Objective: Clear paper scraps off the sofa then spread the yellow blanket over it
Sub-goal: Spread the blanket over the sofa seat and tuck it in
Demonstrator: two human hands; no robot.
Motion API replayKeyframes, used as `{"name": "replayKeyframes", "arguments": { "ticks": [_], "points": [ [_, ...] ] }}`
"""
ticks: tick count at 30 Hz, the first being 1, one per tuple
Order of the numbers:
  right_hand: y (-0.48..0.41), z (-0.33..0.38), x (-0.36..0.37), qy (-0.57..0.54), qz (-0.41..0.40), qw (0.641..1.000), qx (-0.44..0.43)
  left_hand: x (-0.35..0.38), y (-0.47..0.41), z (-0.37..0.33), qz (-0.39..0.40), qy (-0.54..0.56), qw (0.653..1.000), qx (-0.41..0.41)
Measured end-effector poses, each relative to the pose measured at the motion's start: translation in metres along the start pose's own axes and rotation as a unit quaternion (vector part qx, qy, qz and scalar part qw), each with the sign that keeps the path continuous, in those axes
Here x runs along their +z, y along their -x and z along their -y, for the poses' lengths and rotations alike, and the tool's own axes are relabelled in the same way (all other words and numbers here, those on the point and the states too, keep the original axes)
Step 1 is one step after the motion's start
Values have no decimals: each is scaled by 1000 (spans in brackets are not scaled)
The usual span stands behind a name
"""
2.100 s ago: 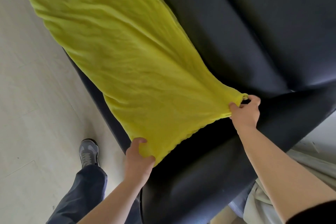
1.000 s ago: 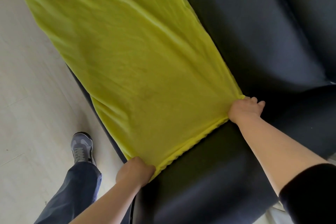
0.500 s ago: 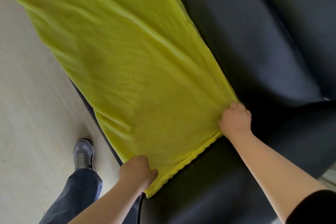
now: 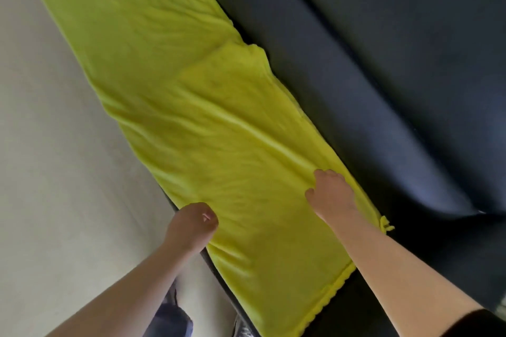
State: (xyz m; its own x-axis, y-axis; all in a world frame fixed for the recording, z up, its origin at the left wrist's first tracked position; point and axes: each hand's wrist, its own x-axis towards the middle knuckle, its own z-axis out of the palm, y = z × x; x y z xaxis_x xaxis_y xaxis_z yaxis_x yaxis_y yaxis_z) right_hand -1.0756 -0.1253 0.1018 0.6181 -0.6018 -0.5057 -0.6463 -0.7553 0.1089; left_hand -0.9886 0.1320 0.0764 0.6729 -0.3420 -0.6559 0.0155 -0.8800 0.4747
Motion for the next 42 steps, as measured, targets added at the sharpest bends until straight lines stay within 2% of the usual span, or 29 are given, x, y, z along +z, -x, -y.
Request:
{"name": "replayKeyframes", "arguments": {
  "ticks": [6, 12, 15, 21, 27, 30, 34, 36, 38, 42],
  "points": [
    [-31, 91, -63, -81, -24, 996, 31, -134, -55, -9, -35, -31, 996, 77],
    [-76, 150, -96, -168, -37, 984, 50, -221, -139, -41, -39, -32, 986, 158],
    [-110, 161, -103, -233, -52, 968, 84, -246, -188, -65, -34, -77, 973, 215],
    [-195, 184, -110, -301, -21, 941, 154, -287, -299, -112, 29, -196, 939, 280],
    [-256, 204, -120, -345, -25, 923, 167, -295, -390, -153, 44, -289, 898, 329],
    [-286, 211, -124, -356, -46, 919, 164, -284, -431, -183, 74, -356, 856, 366],
    [-317, 226, -124, -354, -58, 927, 106, -269, -486, -216, 102, -461, 769, 430],
    [-331, 233, -121, -339, -60, 933, 107, -264, -510, -225, 120, -527, 715, 444],
    [-341, 240, -120, -298, -30, 945, 129, -262, -525, -227, 136, -574, 678, 438],
    [-351, 248, -116, -251, 45, 940, 228, -260, -539, -222, 133, -575, 673, 445]
  ]
}}
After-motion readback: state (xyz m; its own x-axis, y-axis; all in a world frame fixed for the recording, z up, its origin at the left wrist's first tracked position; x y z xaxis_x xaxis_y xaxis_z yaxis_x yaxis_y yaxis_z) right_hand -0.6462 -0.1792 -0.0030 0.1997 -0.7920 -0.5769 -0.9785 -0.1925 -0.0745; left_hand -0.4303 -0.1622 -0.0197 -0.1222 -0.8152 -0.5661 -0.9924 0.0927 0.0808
